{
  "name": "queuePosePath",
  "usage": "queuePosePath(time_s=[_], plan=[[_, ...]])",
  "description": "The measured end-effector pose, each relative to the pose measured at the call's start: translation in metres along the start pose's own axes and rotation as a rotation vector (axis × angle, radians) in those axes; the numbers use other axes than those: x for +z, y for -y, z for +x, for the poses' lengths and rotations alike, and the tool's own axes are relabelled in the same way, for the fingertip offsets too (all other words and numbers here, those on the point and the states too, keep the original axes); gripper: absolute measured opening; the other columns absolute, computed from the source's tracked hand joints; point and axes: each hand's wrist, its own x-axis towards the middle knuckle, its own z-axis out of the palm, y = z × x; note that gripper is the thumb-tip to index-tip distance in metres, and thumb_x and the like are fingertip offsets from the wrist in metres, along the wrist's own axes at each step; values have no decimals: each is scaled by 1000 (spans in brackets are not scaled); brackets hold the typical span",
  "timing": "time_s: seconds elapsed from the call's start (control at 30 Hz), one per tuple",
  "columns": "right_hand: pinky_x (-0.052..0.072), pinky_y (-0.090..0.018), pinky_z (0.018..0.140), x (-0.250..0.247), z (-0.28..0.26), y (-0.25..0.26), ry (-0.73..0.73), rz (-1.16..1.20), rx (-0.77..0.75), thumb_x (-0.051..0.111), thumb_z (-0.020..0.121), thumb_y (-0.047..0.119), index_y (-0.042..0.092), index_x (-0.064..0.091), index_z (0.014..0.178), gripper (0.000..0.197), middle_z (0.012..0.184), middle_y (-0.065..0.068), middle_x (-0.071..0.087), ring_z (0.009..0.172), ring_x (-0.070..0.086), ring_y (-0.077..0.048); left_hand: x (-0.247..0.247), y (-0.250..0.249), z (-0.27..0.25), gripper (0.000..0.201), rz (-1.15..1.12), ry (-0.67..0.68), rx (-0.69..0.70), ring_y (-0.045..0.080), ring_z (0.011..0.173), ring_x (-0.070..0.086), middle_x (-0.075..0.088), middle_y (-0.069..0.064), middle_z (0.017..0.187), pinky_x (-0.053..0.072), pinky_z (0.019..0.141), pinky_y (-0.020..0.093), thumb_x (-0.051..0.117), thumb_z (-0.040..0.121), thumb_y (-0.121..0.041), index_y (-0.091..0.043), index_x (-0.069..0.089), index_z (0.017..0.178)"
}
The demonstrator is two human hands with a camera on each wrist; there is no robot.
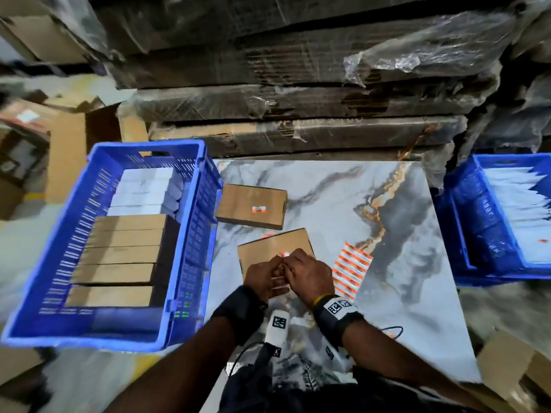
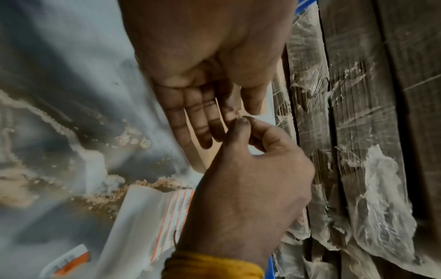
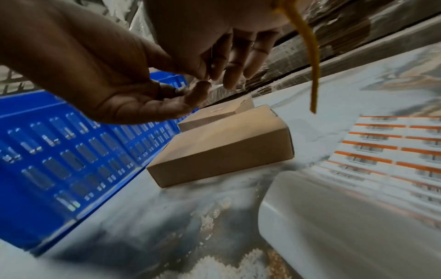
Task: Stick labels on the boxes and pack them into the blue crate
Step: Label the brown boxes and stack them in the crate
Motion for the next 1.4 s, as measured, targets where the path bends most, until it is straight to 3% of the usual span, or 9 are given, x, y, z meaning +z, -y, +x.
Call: queuePosePath(time_s=[0.13,0.27,0.37,0.43,0.5,0.63,0.97,1.1,1.4], plan=[[50,-31,53,8,-2,3,78,154,65,46,91,36,31,70,105,28,103,6,60,76,65,-19,-13,-11,3,20,85,4,-44,20,63,64,64,7,72,53,60,30,55,97,-20,-8,64,84],[53,-32,84,11,10,-5,112,516,381,63,89,21,23,73,108,22,110,1,64,95,64,-18,-23,-23,16,18,318,1,19,18,47,50,58,10,64,34,52,23,52,94,-12,-7,56,78],[50,-32,94,12,29,-12,177,660,622,70,85,24,18,73,105,21,111,-3,70,104,64,-21,-26,-28,25,22,573,40,97,19,47,52,61,7,64,38,48,22,61,93,-23,-11,60,74],[51,-32,91,13,42,-15,275,672,695,73,83,28,21,75,89,9,100,-1,73,100,66,-21,-27,-30,30,25,681,55,125,17,47,55,63,5,63,42,47,22,63,92,-26,-14,59,71],[53,-33,86,15,52,-16,324,642,721,75,80,31,25,69,68,14,89,2,73,94,67,-22,-29,-32,36,24,734,51,145,18,47,57,64,6,64,44,46,22,64,91,-26,-12,60,72],[54,-35,85,21,63,-18,393,541,722,75,77,32,27,64,58,22,84,6,72,91,67,-22,-32,-36,44,19,809,20,140,19,51,60,67,7,68,48,46,21,64,91,-25,-8,68,83],[51,-29,80,22,73,-3,445,260,749,67,80,45,25,74,88,23,102,5,71,98,65,-25,-28,-37,62,30,996,-134,98,17,65,68,74,4,73,54,64,25,67,86,-38,-10,73,75],[47,-27,76,25,74,2,439,216,775,66,79,43,25,73,88,21,103,4,70,98,64,-25,-25,-35,72,41,1087,-174,76,23,82,71,74,6,87,60,78,36,67,80,-49,-9,74,87],[50,-33,81,29,84,1,496,110,760,67,81,45,17,70,109,39,117,-8,66,107,63,-31,-30,-32,80,59,1208,-251,66,28,93,68,71,8,99,53,76,31,66,77,-64,-9,70,97]])
